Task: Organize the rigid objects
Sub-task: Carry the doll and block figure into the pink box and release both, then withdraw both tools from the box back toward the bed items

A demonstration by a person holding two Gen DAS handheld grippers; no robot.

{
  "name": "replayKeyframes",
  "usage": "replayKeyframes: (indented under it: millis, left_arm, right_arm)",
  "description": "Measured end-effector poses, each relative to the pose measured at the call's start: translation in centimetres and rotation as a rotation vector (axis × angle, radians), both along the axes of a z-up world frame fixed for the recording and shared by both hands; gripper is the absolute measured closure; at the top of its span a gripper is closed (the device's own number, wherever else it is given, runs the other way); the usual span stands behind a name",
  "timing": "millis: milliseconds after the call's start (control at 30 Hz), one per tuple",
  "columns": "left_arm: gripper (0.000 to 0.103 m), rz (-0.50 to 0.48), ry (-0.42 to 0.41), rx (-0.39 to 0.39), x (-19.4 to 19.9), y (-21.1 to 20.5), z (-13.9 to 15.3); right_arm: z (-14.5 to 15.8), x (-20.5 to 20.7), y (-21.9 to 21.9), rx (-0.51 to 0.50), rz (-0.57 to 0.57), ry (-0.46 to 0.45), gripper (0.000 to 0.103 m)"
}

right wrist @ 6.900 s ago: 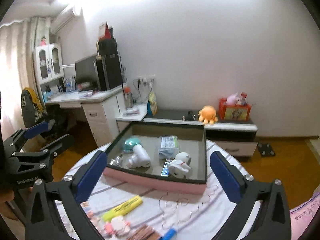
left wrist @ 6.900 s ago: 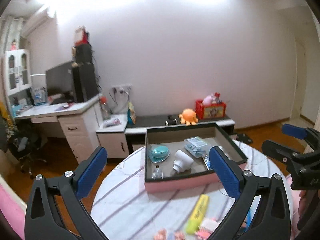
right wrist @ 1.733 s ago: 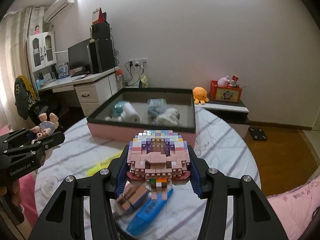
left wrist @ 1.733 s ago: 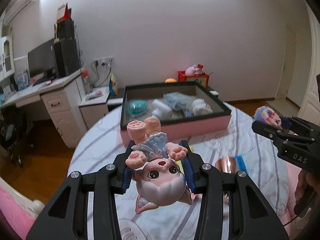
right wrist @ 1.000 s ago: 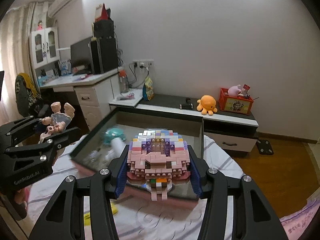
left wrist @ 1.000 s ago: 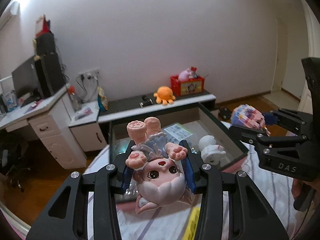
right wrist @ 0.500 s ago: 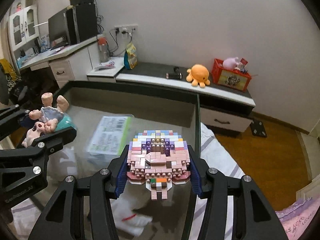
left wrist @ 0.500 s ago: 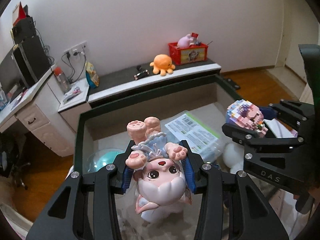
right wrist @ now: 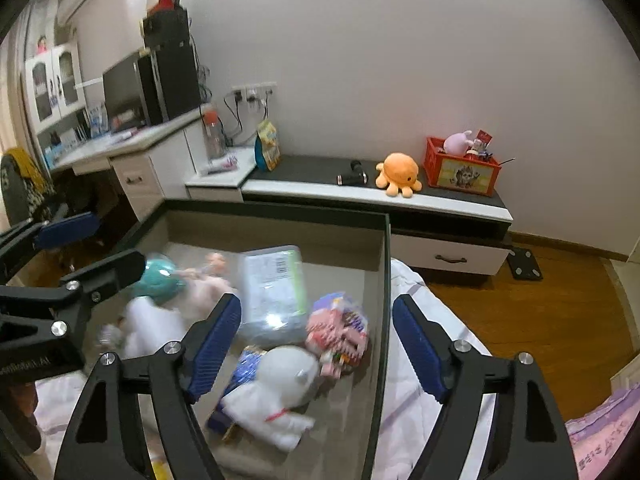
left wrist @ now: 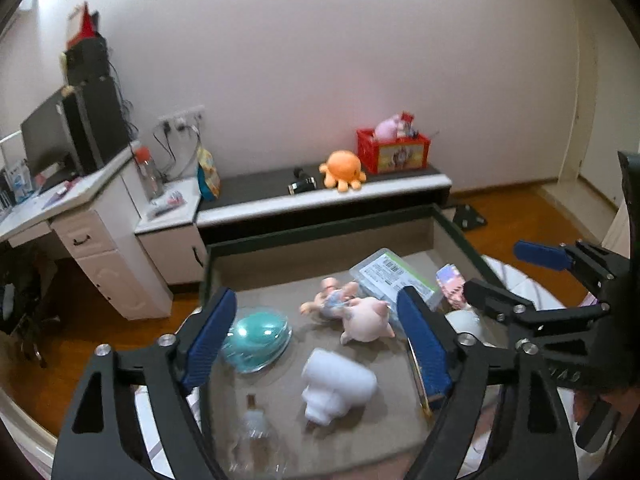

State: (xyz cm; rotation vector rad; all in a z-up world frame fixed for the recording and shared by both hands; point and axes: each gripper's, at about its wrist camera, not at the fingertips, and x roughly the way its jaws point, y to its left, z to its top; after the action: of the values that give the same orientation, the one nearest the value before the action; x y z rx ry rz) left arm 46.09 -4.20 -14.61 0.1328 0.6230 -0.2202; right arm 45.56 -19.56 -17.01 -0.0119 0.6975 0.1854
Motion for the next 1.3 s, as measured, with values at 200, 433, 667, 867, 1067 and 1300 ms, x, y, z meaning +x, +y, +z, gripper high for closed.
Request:
replayKeyframes:
  millis: [200, 433, 667, 867, 1067, 1300]
  left_arm:
    - [0.0, 0.043, -0.166, -0.034, -9.0, 2.0, 3.2]
    - [0.0, 0.092, -0.3, -0.031, -19.1, 3.0, 5.3]
    - [0.0, 0.139, -0.379, -0.036, -27.4, 3.3, 5.8]
    - [0.0, 0.165, -0.409, -0.05, -32.3, 3.9, 5.4]
    - [0.0, 0.152, -0.405, -0.063, -34.1, 3.9, 5.1]
    - [0.0, 0.144, -0.394, -0.055, -34.7, 3.9, 4.5]
  right_arm:
    - [4.2, -7.7, -0.2, 0.042, 0.006, -0.132, 0.02]
    - [7.4, -17.4, 0.8, 0.035, 0.024, -0.281, 0.002]
    - [8.1, -25.6, 1.1, 0.024, -0.018, -0.411, 0.0]
    - [7.6, -31.1, 1.2, -0.006, -0.086, -0.481, 0.0]
    - [7.0, -33.7, 1.0, -0.003, -0.128, -0.497, 0.0]
    - [6.6, -35.3, 0.7, -0.004, -0.151, -0.487, 0.0]
